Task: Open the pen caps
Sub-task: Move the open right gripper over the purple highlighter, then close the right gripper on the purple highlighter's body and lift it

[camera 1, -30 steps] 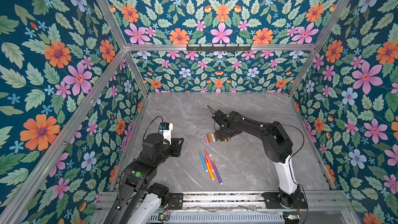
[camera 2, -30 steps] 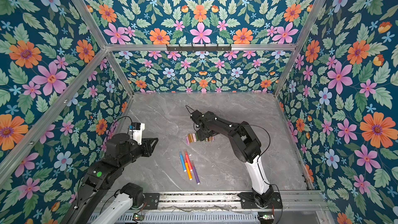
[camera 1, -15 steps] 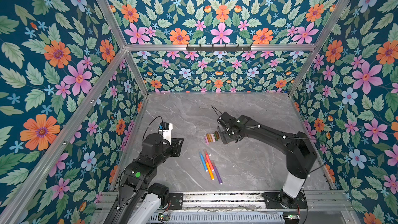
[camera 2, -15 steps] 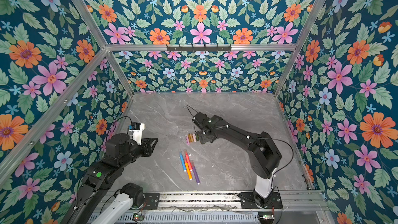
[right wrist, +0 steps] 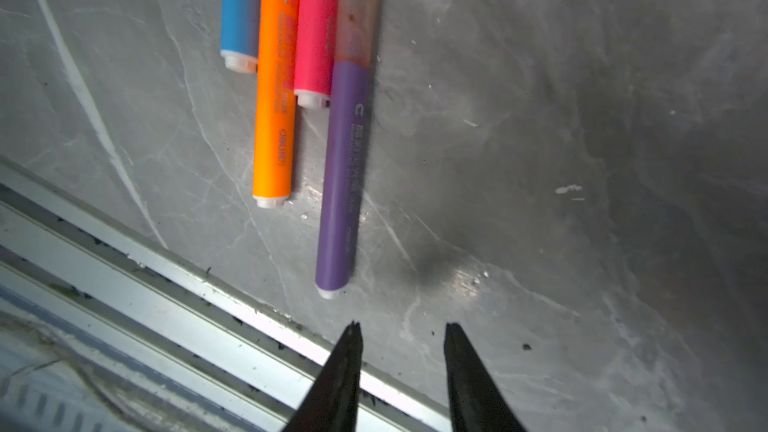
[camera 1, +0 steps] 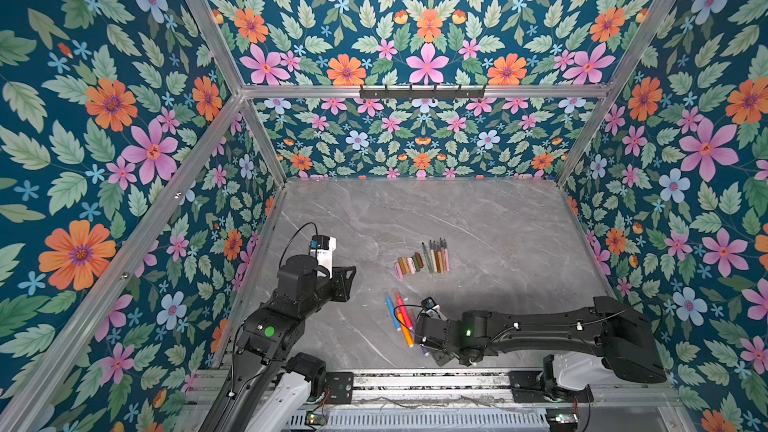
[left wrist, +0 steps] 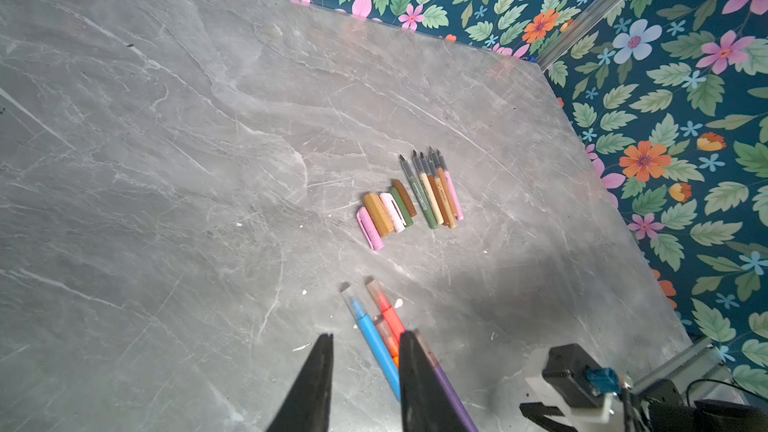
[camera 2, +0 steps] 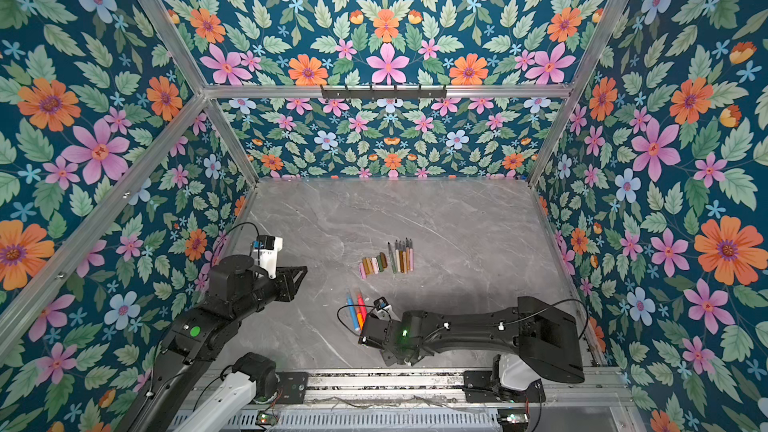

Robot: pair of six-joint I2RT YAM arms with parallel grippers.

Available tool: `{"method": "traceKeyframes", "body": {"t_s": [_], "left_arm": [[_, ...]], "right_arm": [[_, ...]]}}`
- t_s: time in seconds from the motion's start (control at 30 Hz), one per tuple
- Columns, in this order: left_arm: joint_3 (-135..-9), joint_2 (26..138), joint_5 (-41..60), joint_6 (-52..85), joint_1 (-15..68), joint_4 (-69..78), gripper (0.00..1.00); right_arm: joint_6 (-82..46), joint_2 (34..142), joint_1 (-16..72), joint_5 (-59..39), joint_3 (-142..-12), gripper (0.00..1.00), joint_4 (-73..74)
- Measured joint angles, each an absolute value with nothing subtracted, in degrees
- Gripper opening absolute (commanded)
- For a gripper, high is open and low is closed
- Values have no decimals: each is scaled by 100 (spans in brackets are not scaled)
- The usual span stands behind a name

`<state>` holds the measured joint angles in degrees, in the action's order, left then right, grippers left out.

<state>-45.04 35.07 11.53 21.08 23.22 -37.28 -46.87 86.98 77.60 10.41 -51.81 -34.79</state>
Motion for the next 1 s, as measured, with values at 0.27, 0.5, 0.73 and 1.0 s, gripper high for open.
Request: {"method": "traceKeyframes", "body": {"t_s": [0.27,0.5,0.73,1.0], "left_arm": [[-4504,3465,1151,2106,2298,-3728,30],[-4504,3520,1153,2106,2298,-3728,30],[-4504,3500,1177,2106,2298,-3728,30],[-4501,3439,1177,2106,2298,-3726,30]], "right_arm": [[-4786,9268,7800,860,-5625,35,-3116],[-4799,9883,7800,836,-5992,35,-3247],[-4875,10206,7797,733,-6036,35,-3229],[-5030,10232,7756,698,-6025,36,-3188]]}}
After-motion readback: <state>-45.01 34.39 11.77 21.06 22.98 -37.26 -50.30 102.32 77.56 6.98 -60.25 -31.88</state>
